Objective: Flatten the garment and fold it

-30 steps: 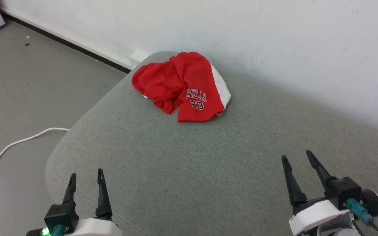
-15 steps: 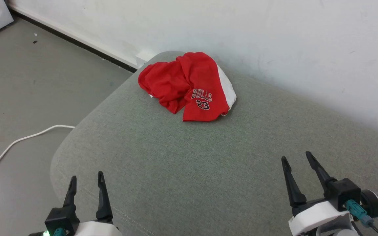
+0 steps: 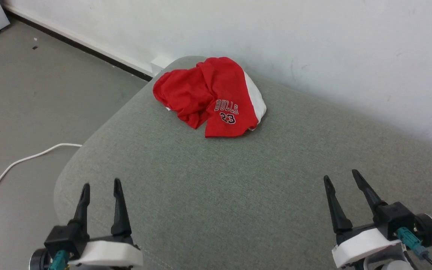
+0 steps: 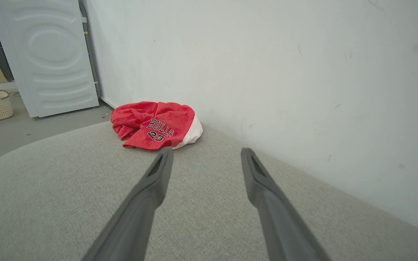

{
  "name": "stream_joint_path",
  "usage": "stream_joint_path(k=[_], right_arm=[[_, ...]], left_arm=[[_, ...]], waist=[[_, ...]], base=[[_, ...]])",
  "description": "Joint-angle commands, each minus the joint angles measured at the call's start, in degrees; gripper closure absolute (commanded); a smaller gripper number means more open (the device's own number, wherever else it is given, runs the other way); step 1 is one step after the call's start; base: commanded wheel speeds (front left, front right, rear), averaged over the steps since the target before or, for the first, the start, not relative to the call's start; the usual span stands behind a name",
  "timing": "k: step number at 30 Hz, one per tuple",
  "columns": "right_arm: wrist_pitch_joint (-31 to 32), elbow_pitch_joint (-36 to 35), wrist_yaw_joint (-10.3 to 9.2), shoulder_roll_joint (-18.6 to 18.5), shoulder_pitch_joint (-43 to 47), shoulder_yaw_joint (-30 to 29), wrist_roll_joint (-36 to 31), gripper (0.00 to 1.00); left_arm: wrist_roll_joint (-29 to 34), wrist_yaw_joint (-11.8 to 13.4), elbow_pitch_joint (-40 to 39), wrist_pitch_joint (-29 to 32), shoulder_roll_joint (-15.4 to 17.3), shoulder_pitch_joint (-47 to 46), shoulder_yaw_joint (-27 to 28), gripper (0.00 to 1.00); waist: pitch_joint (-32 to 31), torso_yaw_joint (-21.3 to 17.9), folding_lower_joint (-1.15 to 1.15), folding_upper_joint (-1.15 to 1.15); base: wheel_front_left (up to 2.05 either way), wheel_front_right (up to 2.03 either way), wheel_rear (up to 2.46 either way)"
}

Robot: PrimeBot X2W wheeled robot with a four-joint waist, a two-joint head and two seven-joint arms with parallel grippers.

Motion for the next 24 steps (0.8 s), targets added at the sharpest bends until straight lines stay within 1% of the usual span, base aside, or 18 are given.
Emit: stream_joint_path(k=[1, 5, 11, 15, 16, 18, 21, 22, 24], right_arm=[[0.1, -0.8, -0.11, 0.1, -0.7, -0.2, -0.8, 0.00], [1.3, -2.9, -0.11, 0.1, -1.4, -0.2, -1.9, 0.00], [3.9, -8.0, -0.11, 0.1, -3.0, 0.6, -4.5, 0.00], [5.5, -11.4, -0.11, 0.1, -4.5, 1.5, -6.4, 0.00], [6.0, -12.1, -0.11, 0.1, -5.0, 2.0, -6.8, 0.00], [6.9, -13.5, -0.11, 0.1, -6.2, 3.1, -7.8, 0.00], [8.0, -15.8, -0.11, 0.1, -7.8, 3.7, -9.4, 0.00], [8.0, -15.8, -0.11, 0.1, -7.8, 3.7, -9.4, 0.00], [8.7, -17.2, -0.11, 0.1, -8.8, 4.5, -10.3, 0.00]], left_arm=[[-1.1, -1.0, -1.4, -0.3, -0.1, -2.7, -0.6, 0.00], [-1.6, -2.5, -4.2, 2.6, 1.2, -8.6, -1.4, 0.00], [-1.8, -4.9, -5.1, 11.3, 5.2, -21.1, -2.0, 0.00], [-3.5, -5.7, -2.5, 16.3, 6.8, -30.8, -1.3, 0.00], [-3.4, -5.8, -1.6, 17.3, 7.6, -33.1, -0.9, 0.00], [-2.0, -6.6, 0.5, 19.0, 9.9, -37.4, -1.4, 0.00], [-3.3, -7.1, 4.6, 21.8, 10.4, -43.3, -1.0, 0.00], [-3.3, -7.1, 4.6, 21.8, 10.4, -43.3, -1.0, 0.00], [-3.6, -7.3, 7.6, 23.5, 11.5, -46.6, -0.6, 0.00]], waist=[[1.0, -0.7, 0.00, 0.00], [2.8, -1.6, 0.00, 0.00], [7.4, -3.6, 0.00, 0.00], [11.5, -5.2, 0.00, 0.00], [12.8, -5.8, 0.00, 0.00], [15.6, -7.2, 0.00, 0.00], [19.3, -8.7, 0.00, 0.00], [19.3, -8.7, 0.00, 0.00], [21.8, -10.0, 0.00, 0.00]], base=[[0.00, 0.00, 0.00], [0.00, 0.00, 0.00], [0.00, 0.00, 0.00], [0.00, 0.00, 0.00], [0.00, 0.00, 0.00], [0.00, 0.00, 0.00], [0.00, 0.00, 0.00], [0.00, 0.00, 0.00], [0.00, 0.00, 0.00]])
